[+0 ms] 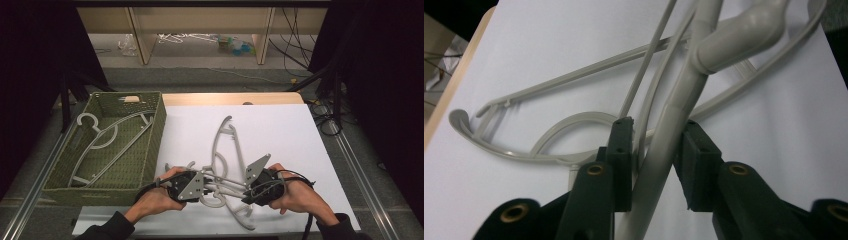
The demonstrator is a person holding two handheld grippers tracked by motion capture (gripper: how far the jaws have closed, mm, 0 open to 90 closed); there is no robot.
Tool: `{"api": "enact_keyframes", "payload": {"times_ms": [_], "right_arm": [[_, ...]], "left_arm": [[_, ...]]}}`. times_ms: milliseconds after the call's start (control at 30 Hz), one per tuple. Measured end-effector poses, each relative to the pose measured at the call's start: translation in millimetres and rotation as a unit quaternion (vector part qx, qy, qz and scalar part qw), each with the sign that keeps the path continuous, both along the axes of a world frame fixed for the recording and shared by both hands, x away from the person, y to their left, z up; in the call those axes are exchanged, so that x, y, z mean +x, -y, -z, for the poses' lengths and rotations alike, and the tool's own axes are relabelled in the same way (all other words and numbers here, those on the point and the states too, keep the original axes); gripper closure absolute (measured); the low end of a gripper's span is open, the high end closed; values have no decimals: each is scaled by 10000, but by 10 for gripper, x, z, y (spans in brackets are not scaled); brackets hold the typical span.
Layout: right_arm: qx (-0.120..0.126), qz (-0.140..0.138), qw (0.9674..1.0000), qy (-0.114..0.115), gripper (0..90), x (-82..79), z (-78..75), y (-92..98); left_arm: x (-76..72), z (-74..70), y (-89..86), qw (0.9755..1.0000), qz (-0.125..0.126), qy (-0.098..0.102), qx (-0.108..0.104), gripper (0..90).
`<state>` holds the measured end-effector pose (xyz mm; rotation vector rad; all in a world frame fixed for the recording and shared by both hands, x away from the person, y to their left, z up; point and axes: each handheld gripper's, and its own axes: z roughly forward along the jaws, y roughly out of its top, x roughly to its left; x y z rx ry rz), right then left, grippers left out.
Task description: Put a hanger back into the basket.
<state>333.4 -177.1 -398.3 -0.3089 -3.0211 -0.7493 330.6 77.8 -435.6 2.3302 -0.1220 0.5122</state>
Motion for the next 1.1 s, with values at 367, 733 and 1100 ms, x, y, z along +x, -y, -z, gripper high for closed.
{"api": "enact_keyframes", "payload": {"times_ms": [367, 733, 1100], "right_arm": [[338, 419, 9972, 523, 718, 64, -174, 85], [863, 1297, 9842, 847, 448, 96, -297, 111], [1541, 1884, 9654, 934, 375, -3, -381, 117]], "left_arm": [[-18, -230, -19, 9993, 90, -110, -335, 790], [91, -344, -59, 9893, -972, -991, -447, 790], [236, -521, -294, 9613, -1820, -1802, -1020, 790]]}}
